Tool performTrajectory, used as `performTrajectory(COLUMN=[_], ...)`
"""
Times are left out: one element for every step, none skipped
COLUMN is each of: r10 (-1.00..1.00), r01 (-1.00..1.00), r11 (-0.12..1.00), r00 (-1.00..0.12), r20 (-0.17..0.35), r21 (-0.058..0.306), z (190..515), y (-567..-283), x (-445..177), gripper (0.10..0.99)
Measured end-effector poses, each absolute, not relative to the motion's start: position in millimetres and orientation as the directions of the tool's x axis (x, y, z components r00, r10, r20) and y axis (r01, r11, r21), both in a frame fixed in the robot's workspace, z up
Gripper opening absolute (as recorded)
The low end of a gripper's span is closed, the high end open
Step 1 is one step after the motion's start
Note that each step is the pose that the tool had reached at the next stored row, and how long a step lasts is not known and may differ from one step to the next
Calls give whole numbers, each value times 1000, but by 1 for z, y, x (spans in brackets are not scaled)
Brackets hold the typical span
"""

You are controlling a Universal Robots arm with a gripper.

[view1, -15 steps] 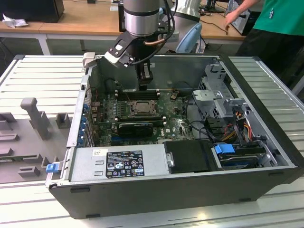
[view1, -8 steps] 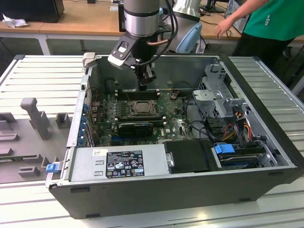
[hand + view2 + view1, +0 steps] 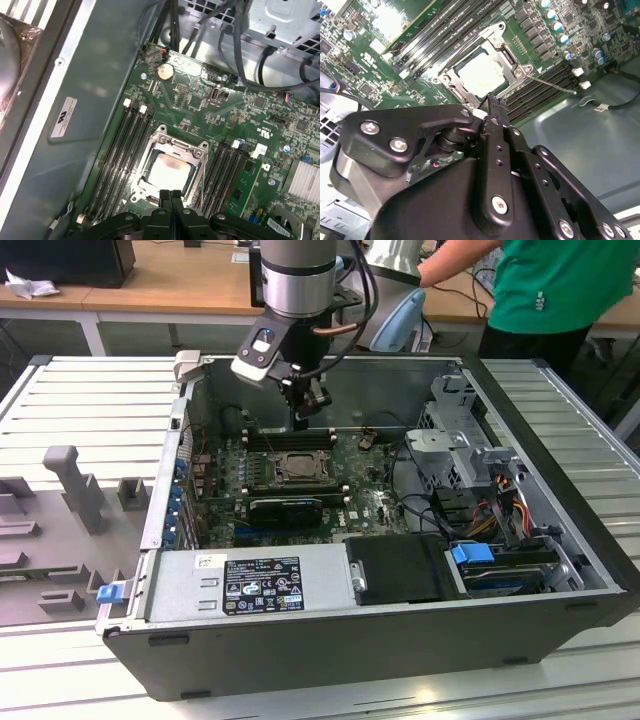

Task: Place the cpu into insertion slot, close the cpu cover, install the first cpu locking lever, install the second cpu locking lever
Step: 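Install the first cpu locking lever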

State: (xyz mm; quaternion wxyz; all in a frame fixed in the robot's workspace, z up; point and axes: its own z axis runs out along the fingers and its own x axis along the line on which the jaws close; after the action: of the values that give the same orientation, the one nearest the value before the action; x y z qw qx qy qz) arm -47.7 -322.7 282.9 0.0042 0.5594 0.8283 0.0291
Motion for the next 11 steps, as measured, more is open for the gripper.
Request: performTrajectory(r10=[925, 922, 920, 918, 914, 910, 908, 906, 902, 898, 893], r01=[924, 921, 919, 917, 913, 910, 908, 906, 901, 897, 892], r11=[378, 385, 390, 395, 404, 412, 417, 421, 430, 438, 448], r00=[-380, -386, -392, -397, -405, -414, -418, -423, -431, -440, -450], r20=[26, 26, 26, 26, 26, 26, 26, 26, 26, 26, 26], r21=[53, 53, 53, 53, 53, 53, 53, 53, 53, 53, 53], z=[283, 283, 283, 283, 283, 283, 283, 283, 283, 283, 283], y=[-323, -323, -323, -323, -323, -323, -323, -323, -323, -323, -323], x=[-48, -48, -48, -48, -48, -48, -48, -48, -48, -48, -48], gripper=[106, 106, 106, 106, 106, 106, 106, 106, 106, 106, 106])
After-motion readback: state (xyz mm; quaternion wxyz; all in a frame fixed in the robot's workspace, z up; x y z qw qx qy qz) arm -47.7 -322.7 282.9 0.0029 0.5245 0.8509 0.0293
